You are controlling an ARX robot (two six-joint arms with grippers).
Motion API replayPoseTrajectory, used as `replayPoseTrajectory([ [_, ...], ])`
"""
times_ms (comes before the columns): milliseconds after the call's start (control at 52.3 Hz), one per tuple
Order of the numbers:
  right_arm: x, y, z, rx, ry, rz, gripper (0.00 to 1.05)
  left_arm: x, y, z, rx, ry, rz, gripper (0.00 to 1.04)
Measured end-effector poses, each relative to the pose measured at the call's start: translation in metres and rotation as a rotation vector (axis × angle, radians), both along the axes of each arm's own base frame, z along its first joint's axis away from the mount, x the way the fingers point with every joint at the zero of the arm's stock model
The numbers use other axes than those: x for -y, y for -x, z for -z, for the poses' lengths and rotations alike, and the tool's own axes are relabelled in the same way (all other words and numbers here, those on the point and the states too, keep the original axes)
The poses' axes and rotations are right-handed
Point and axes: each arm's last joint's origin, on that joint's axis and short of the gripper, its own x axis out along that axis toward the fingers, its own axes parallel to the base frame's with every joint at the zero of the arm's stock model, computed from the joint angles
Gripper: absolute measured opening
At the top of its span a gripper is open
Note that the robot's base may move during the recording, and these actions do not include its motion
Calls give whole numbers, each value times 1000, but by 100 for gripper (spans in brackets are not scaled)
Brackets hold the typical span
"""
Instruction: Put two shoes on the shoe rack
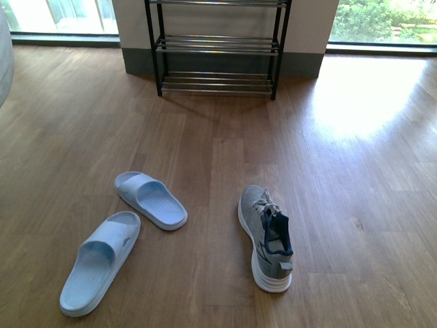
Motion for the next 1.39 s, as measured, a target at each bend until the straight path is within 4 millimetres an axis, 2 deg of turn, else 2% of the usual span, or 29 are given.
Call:
replayPoseTrajectory([
  [535,0,0,0,-3,0,-4,96,0,0,0,0,0,0,2],
  [669,-3,-10,5,-129,-24,-174,96,0,0,0,0,0,0,2],
  [841,-7,-54,6,-190,77,-180,95,0,0,0,0,-1,1,2],
  [936,-12,-91,12,-220,171,-195,95,0,0,0,-1,-1,2,2],
  [993,-14,-111,24,-264,211,-203,95,0,0,0,-1,-1,2,2],
  [1051,-16,-123,35,-297,236,-217,95,0,0,0,0,-1,2,2],
  [1089,-17,-135,47,-344,257,-223,95,0,0,0,-1,-2,1,2],
  [1395,-28,-192,120,-566,324,-267,95,0,0,0,-1,-1,2,2],
])
